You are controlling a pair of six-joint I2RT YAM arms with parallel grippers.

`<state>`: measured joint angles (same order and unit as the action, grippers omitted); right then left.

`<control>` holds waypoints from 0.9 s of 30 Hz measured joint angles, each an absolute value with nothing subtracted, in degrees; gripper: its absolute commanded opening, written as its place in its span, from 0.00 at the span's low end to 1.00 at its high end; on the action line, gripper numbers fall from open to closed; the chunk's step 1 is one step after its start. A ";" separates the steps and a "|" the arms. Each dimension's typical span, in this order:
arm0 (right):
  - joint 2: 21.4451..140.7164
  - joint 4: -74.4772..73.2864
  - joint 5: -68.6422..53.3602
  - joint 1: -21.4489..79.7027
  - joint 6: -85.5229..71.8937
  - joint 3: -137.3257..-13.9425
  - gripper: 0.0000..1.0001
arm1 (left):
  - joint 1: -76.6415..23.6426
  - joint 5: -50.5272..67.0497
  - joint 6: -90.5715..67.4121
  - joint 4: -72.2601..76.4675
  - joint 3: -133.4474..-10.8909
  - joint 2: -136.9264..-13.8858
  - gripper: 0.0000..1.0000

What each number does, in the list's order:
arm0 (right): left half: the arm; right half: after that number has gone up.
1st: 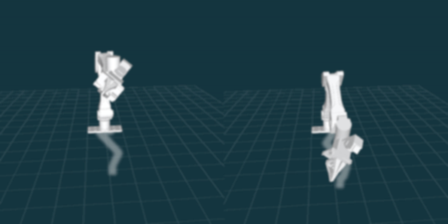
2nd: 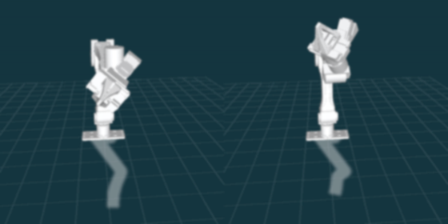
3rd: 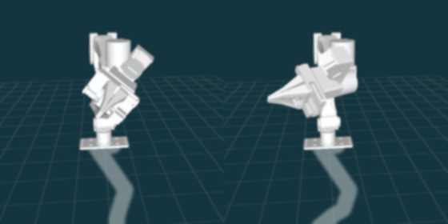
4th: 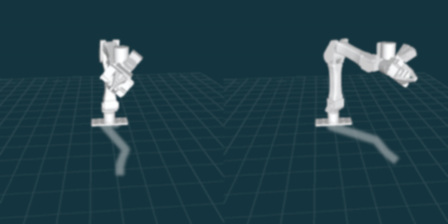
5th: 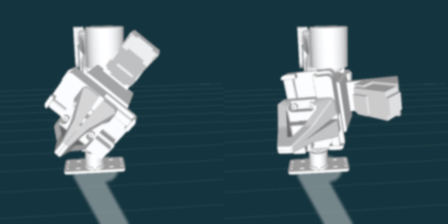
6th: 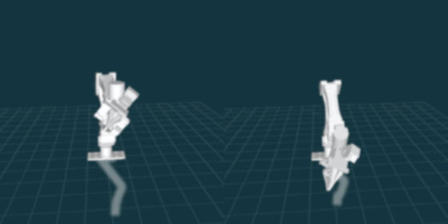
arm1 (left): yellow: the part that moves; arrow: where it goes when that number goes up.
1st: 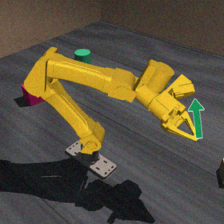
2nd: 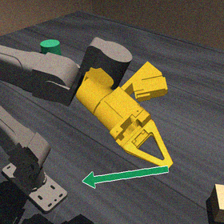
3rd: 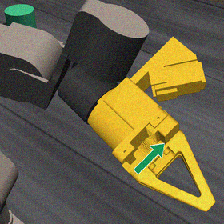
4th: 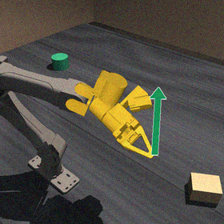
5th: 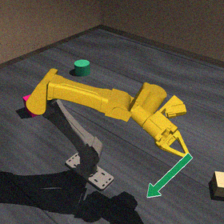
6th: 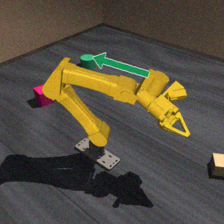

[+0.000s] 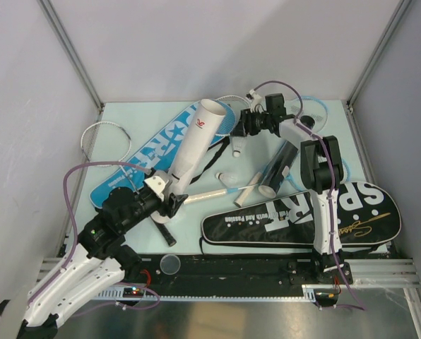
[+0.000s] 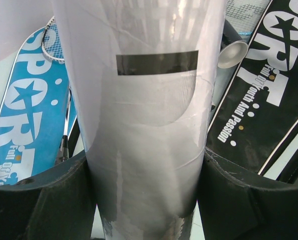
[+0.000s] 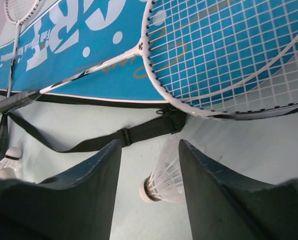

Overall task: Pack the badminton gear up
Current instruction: Pick up the shuttlecock at the center of the board.

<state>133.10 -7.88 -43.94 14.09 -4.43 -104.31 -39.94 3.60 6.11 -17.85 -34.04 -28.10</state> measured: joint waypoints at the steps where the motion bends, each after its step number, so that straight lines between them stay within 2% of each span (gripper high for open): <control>1: 133.10 -8.71 -44.31 14.11 -4.27 -104.44 0.50 | -39.94 3.60 6.11 -17.85 -34.04 -28.10 0.46; 9: 132.44 -15.11 -45.60 13.41 -1.23 -102.61 0.36 | -39.94 3.62 6.11 -17.85 -34.04 -28.08 0.46; 13: 131.24 -17.26 -46.28 12.58 0.14 -99.96 0.11 | -39.94 3.62 6.11 -17.85 -34.04 -28.08 0.46; 15: 130.41 -17.82 -47.35 12.10 0.10 -98.61 0.03 | -39.94 3.62 6.11 -17.85 -34.04 -28.10 0.46; 27: 115.24 -16.47 -48.62 10.28 -5.74 -90.35 0.00 | -39.94 3.25 7.14 -17.85 -34.04 -29.50 0.46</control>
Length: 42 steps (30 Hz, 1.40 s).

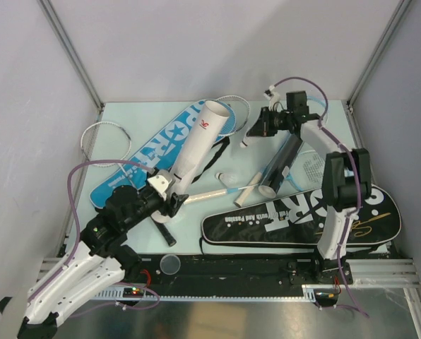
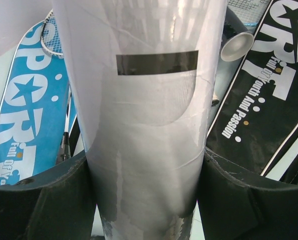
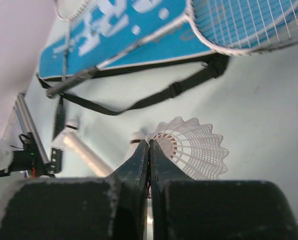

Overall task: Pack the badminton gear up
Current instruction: Pick up the shuttlecock at the center of the board, then place the shuttlecock at the shuttle tube.

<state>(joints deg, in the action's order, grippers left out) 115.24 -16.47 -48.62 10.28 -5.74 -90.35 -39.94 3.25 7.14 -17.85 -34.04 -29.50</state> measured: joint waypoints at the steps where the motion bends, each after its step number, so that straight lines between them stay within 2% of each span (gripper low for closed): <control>1: 112.71 -16.03 -48.31 10.33 -6.66 -89.56 0.00 | -39.94 3.25 7.14 -17.85 -34.04 -29.63 0.46; 12: 81.41 -11.62 -46.63 11.70 -16.82 -88.09 0.00 | -39.94 6.33 7.38 -18.04 -33.52 -29.21 0.47; 18: 72.36 -10.35 -47.51 15.51 -20.25 -88.79 0.00 | -39.94 10.09 9.17 -18.20 -33.52 -30.13 0.47; 33: 65.49 -21.82 -42.72 26.28 -16.64 -98.43 0.00 | -39.99 13.85 11.62 -18.76 -33.52 -27.49 0.47; 42: 71.26 -28.25 -44.49 31.48 -12.93 -98.10 0.01 | -40.01 15.42 15.25 -19.68 -33.52 -27.42 0.50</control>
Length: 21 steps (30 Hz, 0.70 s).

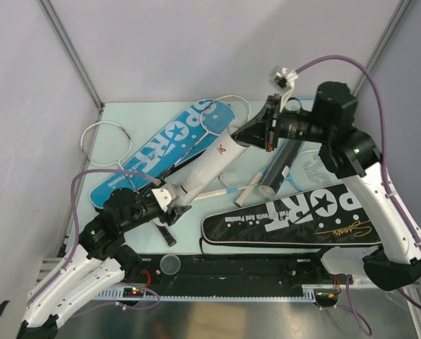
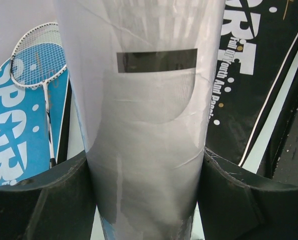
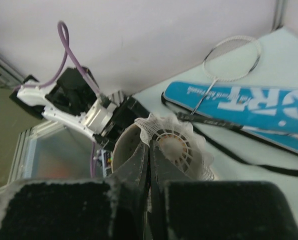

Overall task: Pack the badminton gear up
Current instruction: Place the shuttlecock at the shuttle tube.

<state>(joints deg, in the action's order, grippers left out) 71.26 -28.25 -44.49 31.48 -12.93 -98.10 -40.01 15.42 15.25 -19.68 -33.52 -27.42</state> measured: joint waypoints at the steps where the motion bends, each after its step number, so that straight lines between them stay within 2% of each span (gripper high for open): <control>1: 71.99 -28.95 -44.56 32.32 -12.40 -97.71 0.01 | -40.01 15.42 15.79 -20.03 -33.52 -27.31 0.50; 6: 73.49 -31.66 -45.52 34.89 -10.57 -96.29 0.04 | -39.99 15.16 19.09 -21.87 -33.45 -26.57 0.49; 8: 73.54 -32.23 -45.80 35.64 -9.96 -95.96 0.08 | -39.99 14.98 20.12 -22.26 -33.45 -26.57 0.50; 13: 73.56 -33.56 -46.57 36.71 -8.23 -95.07 0.34 | -39.99 14.20 22.13 -24.18 -33.45 -26.44 0.50; 21: 70.59 -32.01 -45.06 32.69 -11.49 -91.46 0.61 | -40.12 9.82 22.06 -26.26 -33.45 -26.74 0.49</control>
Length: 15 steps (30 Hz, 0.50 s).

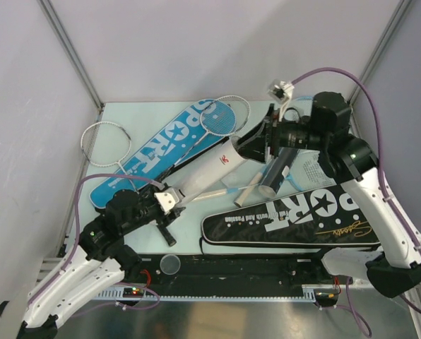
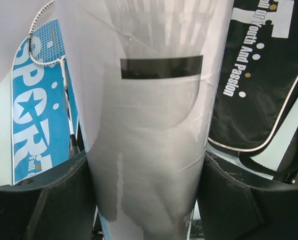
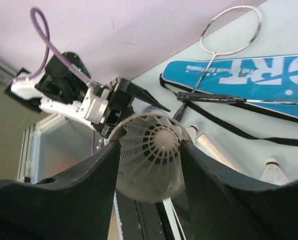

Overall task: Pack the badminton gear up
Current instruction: Place the shuttlecock at the shuttle tube.

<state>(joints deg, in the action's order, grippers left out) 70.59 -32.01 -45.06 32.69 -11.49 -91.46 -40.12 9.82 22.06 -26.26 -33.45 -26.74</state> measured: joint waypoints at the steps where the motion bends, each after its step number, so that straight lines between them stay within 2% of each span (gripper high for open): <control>1: 69.38 -30.61 -45.10 31.09 -12.84 -90.02 0.62 | -40.25 9.32 21.87 -25.87 -33.45 -26.68 0.49; 6: 61.87 -23.57 -45.87 22.96 -20.78 -81.69 0.65 | -40.36 5.23 19.22 -23.88 -33.45 -25.17 0.49; 10: 58.06 -19.88 -44.12 20.84 -24.45 -77.56 0.64 | -40.34 1.96 17.96 -22.44 -33.45 -22.92 0.49; 15: 56.38 -17.43 -33.04 22.11 -26.00 -72.07 0.61 | -40.32 -1.91 16.91 -21.54 -33.45 -21.21 0.50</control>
